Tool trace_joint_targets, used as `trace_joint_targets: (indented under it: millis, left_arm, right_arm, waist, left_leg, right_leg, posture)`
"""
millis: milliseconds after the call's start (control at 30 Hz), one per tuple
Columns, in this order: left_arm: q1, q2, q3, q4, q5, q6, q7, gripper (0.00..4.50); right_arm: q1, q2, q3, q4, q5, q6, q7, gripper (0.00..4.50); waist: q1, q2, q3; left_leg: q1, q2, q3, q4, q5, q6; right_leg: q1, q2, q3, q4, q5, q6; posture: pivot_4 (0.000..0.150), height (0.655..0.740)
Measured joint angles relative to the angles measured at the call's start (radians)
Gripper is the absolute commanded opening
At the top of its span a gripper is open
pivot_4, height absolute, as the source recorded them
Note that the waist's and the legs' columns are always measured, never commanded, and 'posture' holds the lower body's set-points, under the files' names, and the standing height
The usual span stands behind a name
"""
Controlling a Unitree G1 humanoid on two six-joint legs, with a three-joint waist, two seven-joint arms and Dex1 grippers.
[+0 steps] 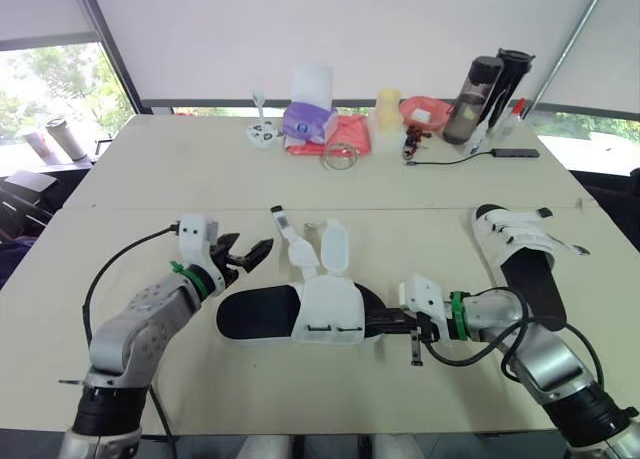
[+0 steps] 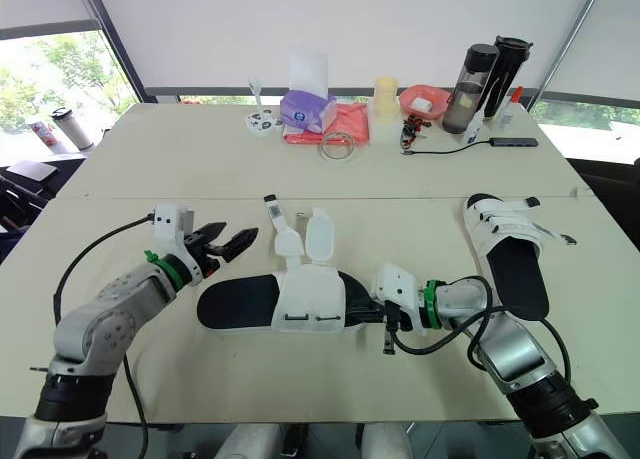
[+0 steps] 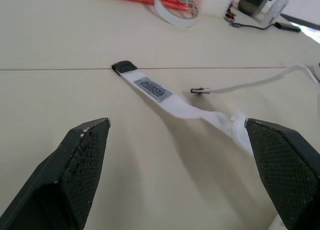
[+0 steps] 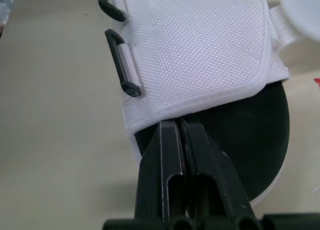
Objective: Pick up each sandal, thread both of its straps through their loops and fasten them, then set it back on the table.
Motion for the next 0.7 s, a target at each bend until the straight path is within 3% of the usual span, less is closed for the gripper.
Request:
trace_joint_targets:
  millis: [100,433,700]
  left_arm:
    - [-0.041,-0.011,0.048,0.057,-0.070,0.096,-0.007,4.50]
    - [-0.217,-0.096,0.260,0.216,-0.379,0.440,0.151,4.50]
    - [-0.263,-0.166,0.261,0.316,-0.393,0.516,0.267,4.50]
  right_arm:
    - [-0.006,0.011,0.006,0.018,-0.018,-0.024,0.004,0.06]
    - [-0.024,0.042,0.020,0.036,-0.028,-0.033,0.004,0.06]
    - [-0.029,0.050,0.020,0.039,-0.038,-0.031,-0.003,0.06]
  waist:
    - [-0.005,0.000,0.000]
    - [-0.027,-0.001,0.000]
    - [-0.026,-0.001,0.000]
  left_leg:
    - [0.006,0.001,-0.001,-0.002,0.000,0.000]
    - [0.006,0.002,-0.003,-0.002,0.000,-0.001]
    - [0.007,0.002,-0.004,-0.002,0.000,-0.001]
  right_leg:
    - [0.010,0.001,0.000,-0.002,-0.003,-0.003]
    - [0.010,0.002,-0.002,-0.003,-0.002,-0.003]
    - [0.011,0.002,-0.001,-0.003,-0.002,-0.003]
  posture:
    - [0.150,0.7400]
    - [0.150,0.7400]
    - [0.150,0.7400]
